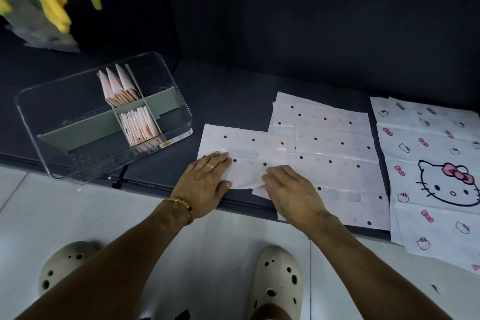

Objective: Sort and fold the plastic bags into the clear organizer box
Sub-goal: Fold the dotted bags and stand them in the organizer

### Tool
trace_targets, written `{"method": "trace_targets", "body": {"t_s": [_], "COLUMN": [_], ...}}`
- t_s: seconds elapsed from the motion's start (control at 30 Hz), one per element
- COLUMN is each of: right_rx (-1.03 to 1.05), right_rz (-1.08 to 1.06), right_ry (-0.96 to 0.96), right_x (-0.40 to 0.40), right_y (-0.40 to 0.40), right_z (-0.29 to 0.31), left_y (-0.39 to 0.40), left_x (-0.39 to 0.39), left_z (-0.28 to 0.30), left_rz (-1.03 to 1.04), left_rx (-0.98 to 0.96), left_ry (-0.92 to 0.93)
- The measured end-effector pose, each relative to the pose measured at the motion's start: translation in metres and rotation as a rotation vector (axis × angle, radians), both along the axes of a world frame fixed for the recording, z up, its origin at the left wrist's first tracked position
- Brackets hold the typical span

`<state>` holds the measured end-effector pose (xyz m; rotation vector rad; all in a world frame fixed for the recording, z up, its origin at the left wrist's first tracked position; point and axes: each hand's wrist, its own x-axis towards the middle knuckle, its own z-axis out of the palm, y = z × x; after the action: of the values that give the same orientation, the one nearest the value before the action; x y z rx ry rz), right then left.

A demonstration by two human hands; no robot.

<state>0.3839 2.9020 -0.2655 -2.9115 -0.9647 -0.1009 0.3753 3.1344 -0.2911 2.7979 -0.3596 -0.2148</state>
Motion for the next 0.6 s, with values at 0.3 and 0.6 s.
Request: {"method": "trace_targets", "body": {"t_s": [0.3, 0.6], "right_rx": [0.139, 0.574], "right_rz": [-0.161, -0.683], "right_ry": [0.201, 0.516], "right_x": [0.016, 0.033], "right_y": [0.003, -0.001], "right_z": [0.007, 0.012], "left_y": [0.002, 0.021], "left_x": [0.016, 0.007], "left_z": [0.018, 0.034], "left_rz": [-0.025, 0.368], "left_rx": [0.019, -0.22], "left_ry": [-0.05, 0.164]}}
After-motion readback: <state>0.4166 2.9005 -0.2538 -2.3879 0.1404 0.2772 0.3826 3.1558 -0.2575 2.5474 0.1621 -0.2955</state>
